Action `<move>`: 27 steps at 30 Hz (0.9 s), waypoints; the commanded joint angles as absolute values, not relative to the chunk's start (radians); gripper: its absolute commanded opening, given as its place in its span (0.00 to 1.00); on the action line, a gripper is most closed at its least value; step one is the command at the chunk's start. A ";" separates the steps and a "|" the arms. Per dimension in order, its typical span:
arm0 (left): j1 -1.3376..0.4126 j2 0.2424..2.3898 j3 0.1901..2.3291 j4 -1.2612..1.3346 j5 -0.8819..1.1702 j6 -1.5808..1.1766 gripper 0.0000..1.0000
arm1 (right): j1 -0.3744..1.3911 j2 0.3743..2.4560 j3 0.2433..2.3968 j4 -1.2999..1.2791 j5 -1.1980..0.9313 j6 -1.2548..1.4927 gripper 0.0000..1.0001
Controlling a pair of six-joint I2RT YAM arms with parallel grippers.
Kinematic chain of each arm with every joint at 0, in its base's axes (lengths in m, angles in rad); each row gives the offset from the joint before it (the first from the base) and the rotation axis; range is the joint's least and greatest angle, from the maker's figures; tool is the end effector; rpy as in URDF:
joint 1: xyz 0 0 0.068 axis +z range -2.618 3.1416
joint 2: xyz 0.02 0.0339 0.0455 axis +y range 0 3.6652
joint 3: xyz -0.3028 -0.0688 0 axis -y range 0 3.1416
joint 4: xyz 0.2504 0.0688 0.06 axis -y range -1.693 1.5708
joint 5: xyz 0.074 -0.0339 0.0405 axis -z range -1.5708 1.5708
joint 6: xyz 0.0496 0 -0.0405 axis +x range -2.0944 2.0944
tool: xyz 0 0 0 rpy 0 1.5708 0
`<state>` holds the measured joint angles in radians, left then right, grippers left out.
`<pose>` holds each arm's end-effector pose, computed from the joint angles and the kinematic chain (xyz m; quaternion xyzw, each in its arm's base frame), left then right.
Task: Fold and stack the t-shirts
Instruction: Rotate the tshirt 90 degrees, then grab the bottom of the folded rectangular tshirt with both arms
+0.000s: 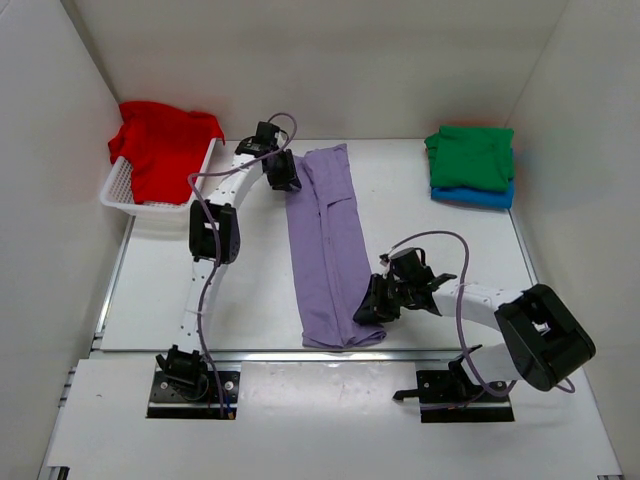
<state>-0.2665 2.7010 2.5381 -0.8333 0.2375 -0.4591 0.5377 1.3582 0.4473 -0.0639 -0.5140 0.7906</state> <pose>0.5923 -0.1738 0.1586 -0.0581 0.9511 -0.2061 0.2227 0.1789 0.1351 0.1514 0.0426 0.9266 0.3664 0.0738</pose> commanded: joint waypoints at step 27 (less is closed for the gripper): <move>-0.823 1.253 0.436 -0.054 0.192 -0.934 0.70 | 0.497 1.023 0.287 -0.344 -0.453 0.684 0.50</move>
